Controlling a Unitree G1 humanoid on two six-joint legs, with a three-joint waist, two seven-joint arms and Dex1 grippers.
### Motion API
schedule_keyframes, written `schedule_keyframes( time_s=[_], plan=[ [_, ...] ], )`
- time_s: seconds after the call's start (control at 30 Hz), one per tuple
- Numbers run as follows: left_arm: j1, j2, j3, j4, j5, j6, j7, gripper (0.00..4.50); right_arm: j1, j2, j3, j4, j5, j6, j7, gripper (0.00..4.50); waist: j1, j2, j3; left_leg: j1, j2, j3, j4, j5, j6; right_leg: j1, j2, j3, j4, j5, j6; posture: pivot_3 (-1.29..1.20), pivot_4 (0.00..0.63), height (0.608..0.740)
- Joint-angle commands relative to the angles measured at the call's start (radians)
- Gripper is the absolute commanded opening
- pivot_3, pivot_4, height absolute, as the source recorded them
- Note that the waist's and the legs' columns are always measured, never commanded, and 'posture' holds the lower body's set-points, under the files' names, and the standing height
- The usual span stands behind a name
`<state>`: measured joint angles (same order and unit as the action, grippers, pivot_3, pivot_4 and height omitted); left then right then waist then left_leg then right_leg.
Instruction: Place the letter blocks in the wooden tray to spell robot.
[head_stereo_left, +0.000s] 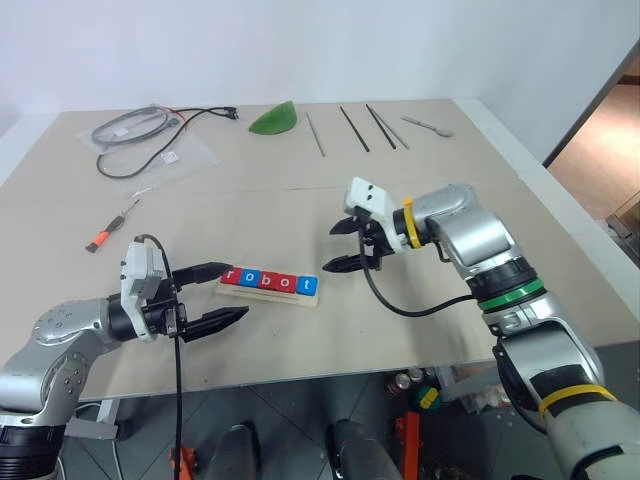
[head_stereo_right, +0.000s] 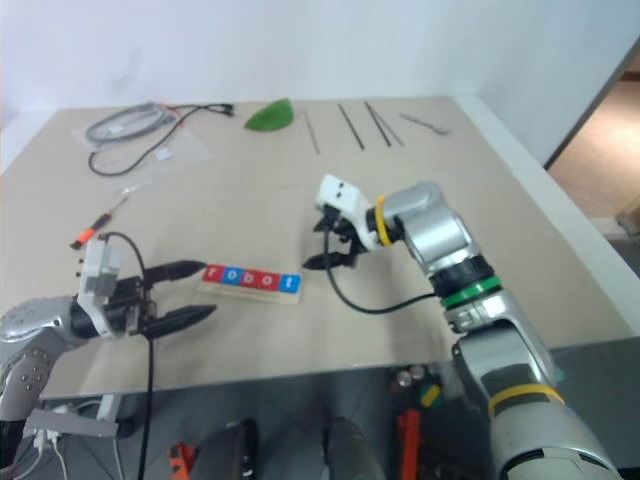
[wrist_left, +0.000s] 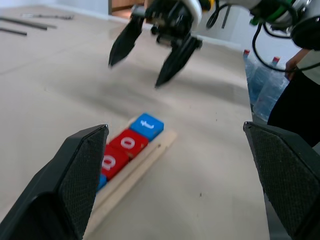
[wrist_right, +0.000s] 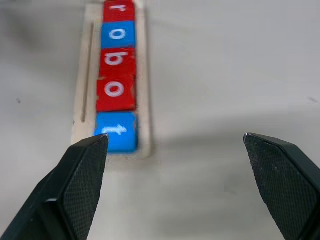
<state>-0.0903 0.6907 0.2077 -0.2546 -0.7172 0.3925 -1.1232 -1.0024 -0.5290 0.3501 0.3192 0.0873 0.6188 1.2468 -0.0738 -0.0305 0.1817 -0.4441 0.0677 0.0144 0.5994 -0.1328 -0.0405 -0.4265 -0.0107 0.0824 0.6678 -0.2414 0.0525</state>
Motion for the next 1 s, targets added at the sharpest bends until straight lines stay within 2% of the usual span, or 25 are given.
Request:
schedule_keyframes(
  time_s=[0.03,0.2,0.43,1.0],
  plan=[
    [-0.007,0.017,0.03,-0.015,-0.011,-0.006,-0.006,4.5,0.036,-0.003,-0.023,-0.073,0.021,0.005,-0.009,4.22,0.0,0.0,0.0,0.0,0.0,0.0,0.0,0.0,0.0,0.0,0.0,0.0,0.0,0.0,0.0,0.0,0.15,0.74],
    [-0.021,0.017,0.017,-0.014,-0.006,-0.002,-0.007,4.5,0.098,0.009,-0.025,-0.169,0.048,0.047,-0.025,2.65,0.0,0.0,0.0,0.0,0.0,0.0,0.0,0.0,0.0,0.0,0.0,0.0,0.0,0.0,0.0,0.0,0.15,0.74],
    [-0.03,0.018,0.015,-0.009,-0.006,0.001,-0.012,4.5,0.162,0.001,-0.001,-0.258,0.067,0.079,-0.023,0.11,0.0,0.0,0.0,0.0,0.0,0.0,0.0,0.0,0.0,0.0,0.0,0.0,0.0,0.0,0.0,0.0,0.15,0.74],
    [-0.018,0.018,0.026,-0.023,-0.011,0.007,0.0,4.5,0.146,0.039,0.057,-0.169,0.014,0.04,-0.069,0.04,0.0,0.0,0.0,0.0,0.0,0.0,0.0,0.0,0.0,0.0,0.0,0.0,0.0,0.0,0.0,0.0,0.15,0.74]
  ],
)
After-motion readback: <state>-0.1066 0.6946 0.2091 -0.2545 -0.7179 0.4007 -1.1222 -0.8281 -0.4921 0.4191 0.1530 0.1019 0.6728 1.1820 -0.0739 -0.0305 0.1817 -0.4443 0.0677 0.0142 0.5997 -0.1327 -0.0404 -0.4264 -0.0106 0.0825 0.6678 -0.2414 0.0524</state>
